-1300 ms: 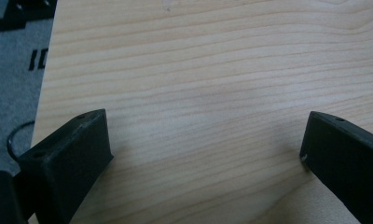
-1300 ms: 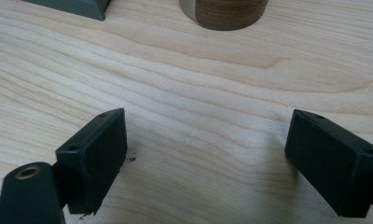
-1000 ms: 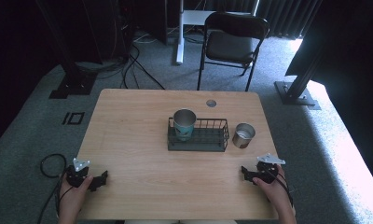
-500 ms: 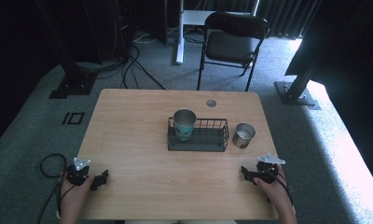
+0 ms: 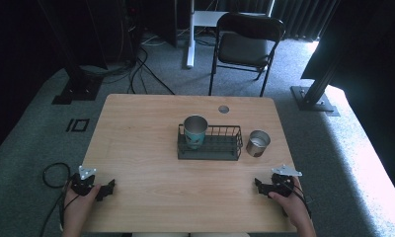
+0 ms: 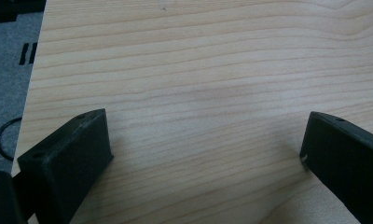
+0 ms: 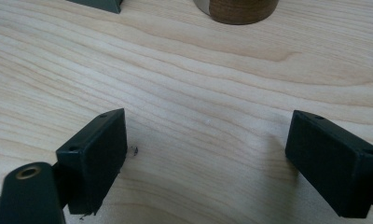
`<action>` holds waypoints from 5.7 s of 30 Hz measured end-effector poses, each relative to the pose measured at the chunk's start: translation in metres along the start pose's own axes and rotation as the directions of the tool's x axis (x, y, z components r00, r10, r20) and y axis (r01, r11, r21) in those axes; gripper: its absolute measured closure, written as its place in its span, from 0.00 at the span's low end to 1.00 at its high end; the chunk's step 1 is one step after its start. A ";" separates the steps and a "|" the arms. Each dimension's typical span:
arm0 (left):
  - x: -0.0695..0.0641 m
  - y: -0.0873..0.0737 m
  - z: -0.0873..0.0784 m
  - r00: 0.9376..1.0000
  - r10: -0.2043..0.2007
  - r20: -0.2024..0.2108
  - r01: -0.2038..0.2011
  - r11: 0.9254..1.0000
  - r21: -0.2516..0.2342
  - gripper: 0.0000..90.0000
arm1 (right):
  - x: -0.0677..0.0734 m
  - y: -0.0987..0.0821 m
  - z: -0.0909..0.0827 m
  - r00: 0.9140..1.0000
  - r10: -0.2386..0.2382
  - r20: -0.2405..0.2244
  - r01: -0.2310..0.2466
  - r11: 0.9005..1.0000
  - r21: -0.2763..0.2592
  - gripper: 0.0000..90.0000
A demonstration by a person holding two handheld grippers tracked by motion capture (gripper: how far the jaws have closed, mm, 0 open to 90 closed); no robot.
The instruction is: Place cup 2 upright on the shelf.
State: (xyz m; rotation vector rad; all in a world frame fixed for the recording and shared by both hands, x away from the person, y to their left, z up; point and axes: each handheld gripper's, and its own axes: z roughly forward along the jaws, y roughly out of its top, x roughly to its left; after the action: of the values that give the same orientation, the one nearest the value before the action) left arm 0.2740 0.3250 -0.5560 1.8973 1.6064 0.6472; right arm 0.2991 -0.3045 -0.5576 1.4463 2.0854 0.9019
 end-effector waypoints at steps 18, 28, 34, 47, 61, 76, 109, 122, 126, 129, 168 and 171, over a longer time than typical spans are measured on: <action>0.000 0.000 0.000 1.000 0.002 0.002 -0.002 1.000 0.000 0.02 | -0.007 0.010 -0.008 1.000 0.018 0.005 -0.018 0.999 -0.037 0.14; 0.000 0.000 0.000 1.000 0.002 0.002 -0.002 1.000 0.000 0.03 | -0.010 0.019 -0.005 1.000 0.024 0.012 -0.023 0.997 -0.073 0.14; 0.000 0.000 0.000 1.000 0.001 0.002 -0.001 1.000 -0.001 0.03 | -0.010 0.027 -0.002 1.000 0.010 0.016 -0.009 0.996 -0.087 0.14; 0.000 0.000 0.000 1.000 0.003 0.002 -0.003 1.000 -0.001 0.03 | -0.015 0.047 0.003 1.000 0.013 0.016 -0.010 0.991 -0.131 0.14; 0.000 0.000 0.000 1.000 0.003 0.002 -0.003 1.000 -0.001 0.02 | -0.023 0.066 0.017 0.999 0.030 0.015 -0.027 0.984 -0.178 0.14; 0.000 0.000 0.000 1.000 0.003 0.002 -0.003 1.000 -0.001 0.02 | -0.025 0.083 0.028 1.000 0.017 0.014 -0.013 0.974 -0.226 0.13; 0.000 0.000 0.000 1.000 0.003 0.002 -0.003 1.000 -0.001 0.02 | -0.022 0.095 0.057 0.999 0.035 0.010 -0.031 0.964 -0.263 0.13; 0.000 0.000 0.000 1.000 0.002 0.002 -0.002 1.000 -0.001 0.02 | -0.022 0.100 0.055 0.998 0.053 0.018 -0.047 0.964 -0.263 0.15; 0.000 0.000 0.000 1.000 0.002 0.002 -0.002 1.000 -0.001 0.02 | -0.022 0.107 0.048 0.999 0.046 0.026 -0.037 0.962 -0.270 0.15; 0.000 0.000 0.000 1.000 0.003 0.002 -0.003 1.000 0.000 0.02 | -0.023 0.110 0.045 0.999 0.042 0.024 -0.034 0.961 -0.273 0.15; 0.000 0.000 0.000 1.000 0.003 0.002 -0.003 1.000 -0.001 0.03 | -0.004 0.170 -0.015 0.999 -0.011 -0.036 -0.004 0.916 -0.402 0.16; 0.000 0.000 0.000 1.000 0.002 0.002 -0.002 1.000 -0.001 0.03 | 0.001 0.174 -0.016 0.999 -0.029 -0.043 0.009 0.915 -0.404 0.16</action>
State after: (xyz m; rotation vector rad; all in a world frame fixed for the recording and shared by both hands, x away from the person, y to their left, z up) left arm 0.2739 0.3250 -0.5560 1.8992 1.6027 0.6465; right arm 0.3999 -0.2660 -0.4202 1.1909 1.7998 1.2826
